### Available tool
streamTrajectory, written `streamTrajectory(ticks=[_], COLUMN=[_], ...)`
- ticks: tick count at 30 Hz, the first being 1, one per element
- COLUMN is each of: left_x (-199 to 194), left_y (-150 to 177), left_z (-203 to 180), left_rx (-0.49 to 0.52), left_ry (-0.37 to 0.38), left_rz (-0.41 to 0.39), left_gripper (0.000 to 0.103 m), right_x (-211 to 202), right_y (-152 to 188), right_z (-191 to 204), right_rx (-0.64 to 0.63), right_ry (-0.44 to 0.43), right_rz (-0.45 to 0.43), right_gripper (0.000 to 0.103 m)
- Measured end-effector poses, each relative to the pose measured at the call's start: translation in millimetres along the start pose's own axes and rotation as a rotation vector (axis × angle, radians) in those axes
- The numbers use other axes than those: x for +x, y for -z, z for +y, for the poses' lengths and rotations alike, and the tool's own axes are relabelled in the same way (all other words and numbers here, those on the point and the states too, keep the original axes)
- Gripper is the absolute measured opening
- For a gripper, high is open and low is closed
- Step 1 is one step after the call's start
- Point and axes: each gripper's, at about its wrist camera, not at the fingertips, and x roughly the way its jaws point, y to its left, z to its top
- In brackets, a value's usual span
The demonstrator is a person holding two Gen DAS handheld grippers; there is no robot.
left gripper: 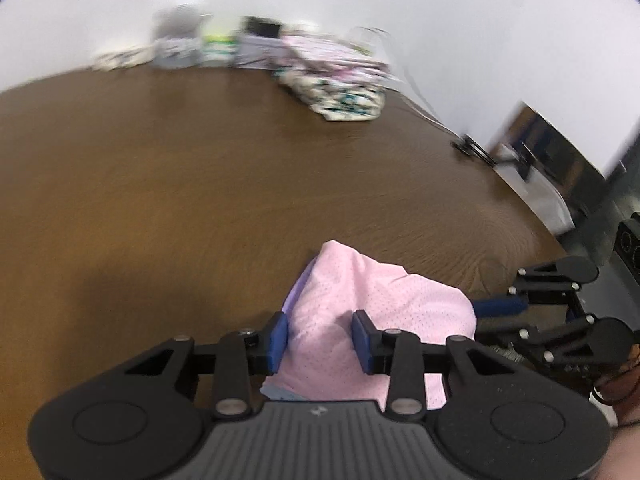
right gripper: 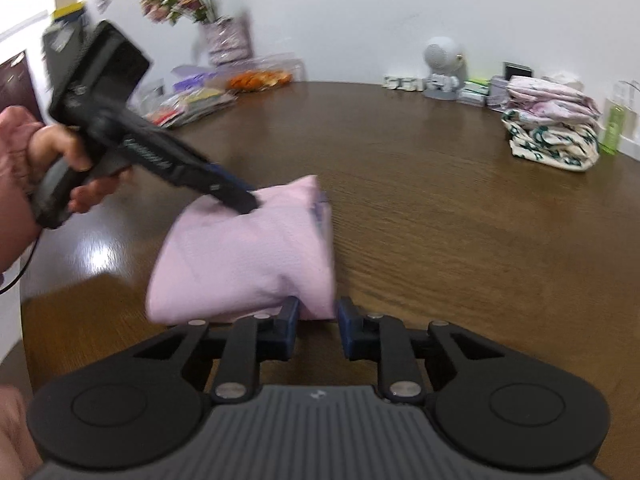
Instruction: Fold clothes
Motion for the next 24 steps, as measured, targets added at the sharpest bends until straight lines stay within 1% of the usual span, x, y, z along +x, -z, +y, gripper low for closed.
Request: streamTrajectory(ticks=[3,5,6,7,8,9,10,12,15,17,18,20,21,22,23,24], left_x=[-16,-24,-28,-31,-32,-34,-35,-38,-46,-47,-45,-41,-39,-37,-35,-34], left_y=[26,44,52,57,60,62,61,55,41,33,30,26,26,25,26,26], left_z=[-10,-17,-22,-27,-31,-34,-35,-36,-34,-31,-29,-25,-22,-20,-17,-16], left_rx=[-0.115,-0.201,-0.231,-0.240,-0.238,-0.234,-0.225,-0.194,-0.113,-0.055,-0.038,-0.025,-0.025,-0.027,-0.032,-0.032], left_ry=[-0.059,-0.103,-0.126,-0.148,-0.162,-0.173,-0.170,-0.166,-0.160,-0.140,-0.129,-0.102,-0.086,-0.072,-0.068,-0.065], left_rz=[-0.056,-0.116,-0.145,-0.167,-0.178,-0.187,-0.189,-0.188,-0.185,-0.160,-0.141,-0.100,-0.079,-0.058,-0.038,-0.029], left_gripper=[0.035,0.036,0.036,0.037,0.039,0.048,0.063,0.074,0.075,0.075,0.073,0.062,0.053,0.046,0.040,0.035], right_x=[3,4,3,2,-1,-5,-10,-20,-28,-29,-26,-20,-16,-13,-10,-9], right_y=[-9,-15,-17,-19,-20,-20,-18,-13,1,9,11,14,15,16,17,18], right_z=[-18,-27,-31,-34,-37,-41,-43,-47,-38,-28,-23,-13,-8,-4,0,3], right_rx=[-0.060,-0.047,-0.024,0.000,0.044,0.105,0.171,0.301,0.416,0.462,0.471,0.479,0.480,0.486,0.492,0.500], right_ry=[-0.030,-0.036,-0.037,-0.038,-0.042,-0.061,-0.098,-0.171,-0.234,-0.262,-0.273,-0.280,-0.278,-0.275,-0.272,-0.267], right_rz=[0.045,0.063,0.059,0.055,0.042,0.032,0.028,0.020,0.032,0.042,0.047,0.057,0.063,0.070,0.077,0.078], right_gripper=[0.021,0.021,0.022,0.023,0.032,0.044,0.047,0.051,0.054,0.054,0.054,0.054,0.054,0.054,0.053,0.047])
